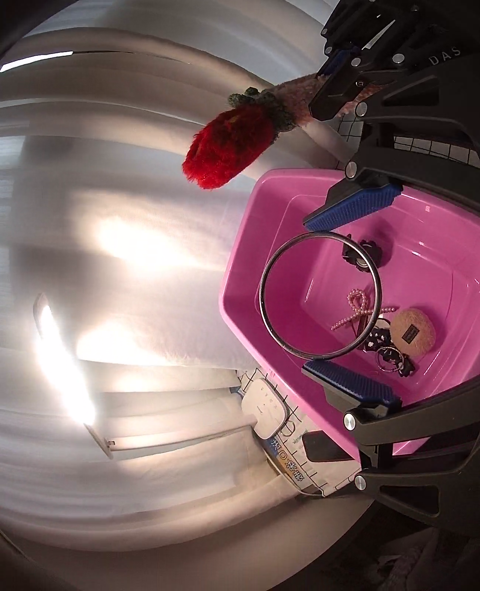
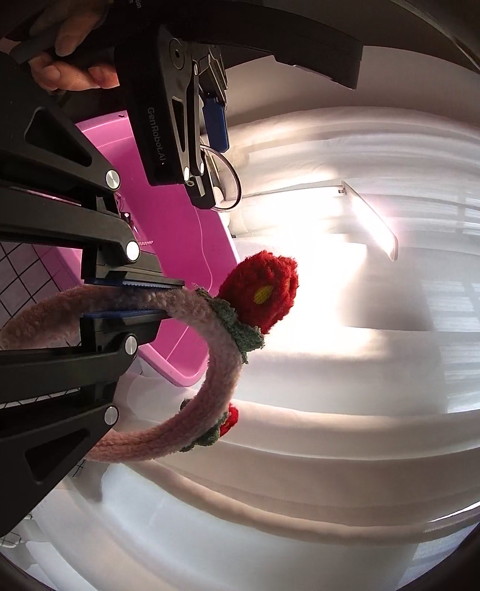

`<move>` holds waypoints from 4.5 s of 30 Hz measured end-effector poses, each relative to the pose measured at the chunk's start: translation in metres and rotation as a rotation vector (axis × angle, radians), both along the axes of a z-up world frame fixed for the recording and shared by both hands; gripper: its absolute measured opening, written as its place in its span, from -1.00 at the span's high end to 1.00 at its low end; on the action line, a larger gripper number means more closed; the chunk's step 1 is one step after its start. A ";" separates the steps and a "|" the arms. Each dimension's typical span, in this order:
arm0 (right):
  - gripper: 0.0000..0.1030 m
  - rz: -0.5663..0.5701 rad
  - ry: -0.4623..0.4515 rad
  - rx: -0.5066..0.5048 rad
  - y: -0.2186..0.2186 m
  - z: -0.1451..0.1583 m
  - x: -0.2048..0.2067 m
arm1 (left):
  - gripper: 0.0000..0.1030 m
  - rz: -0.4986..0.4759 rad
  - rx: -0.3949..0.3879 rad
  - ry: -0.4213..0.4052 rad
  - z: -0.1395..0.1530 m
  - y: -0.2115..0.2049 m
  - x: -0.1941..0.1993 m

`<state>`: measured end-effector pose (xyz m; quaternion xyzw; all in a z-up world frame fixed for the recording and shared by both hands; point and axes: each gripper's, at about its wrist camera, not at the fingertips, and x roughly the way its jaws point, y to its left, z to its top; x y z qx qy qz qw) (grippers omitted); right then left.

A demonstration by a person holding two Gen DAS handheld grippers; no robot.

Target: Organize jewelry

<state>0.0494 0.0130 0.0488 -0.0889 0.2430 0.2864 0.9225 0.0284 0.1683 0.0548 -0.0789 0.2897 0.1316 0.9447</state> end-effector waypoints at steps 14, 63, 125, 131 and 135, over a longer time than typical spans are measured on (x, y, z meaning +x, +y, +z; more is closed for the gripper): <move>0.82 0.110 0.061 -0.073 0.080 -0.009 0.044 | -0.36 0.122 -0.041 0.086 -0.035 0.069 0.026; -0.28 -0.036 0.139 -0.136 0.030 -0.029 0.035 | -0.88 0.238 -0.035 0.203 -0.039 0.055 0.023; -0.28 -0.007 0.107 -0.145 0.017 -0.025 0.014 | -0.88 0.301 -0.001 0.220 -0.034 0.043 0.008; -0.28 -0.006 0.110 -0.151 0.018 -0.026 0.016 | -0.88 0.310 0.001 0.221 -0.034 0.042 0.010; -0.28 -0.005 0.112 -0.154 0.020 -0.026 0.016 | -0.88 0.320 0.005 0.215 -0.035 0.043 0.011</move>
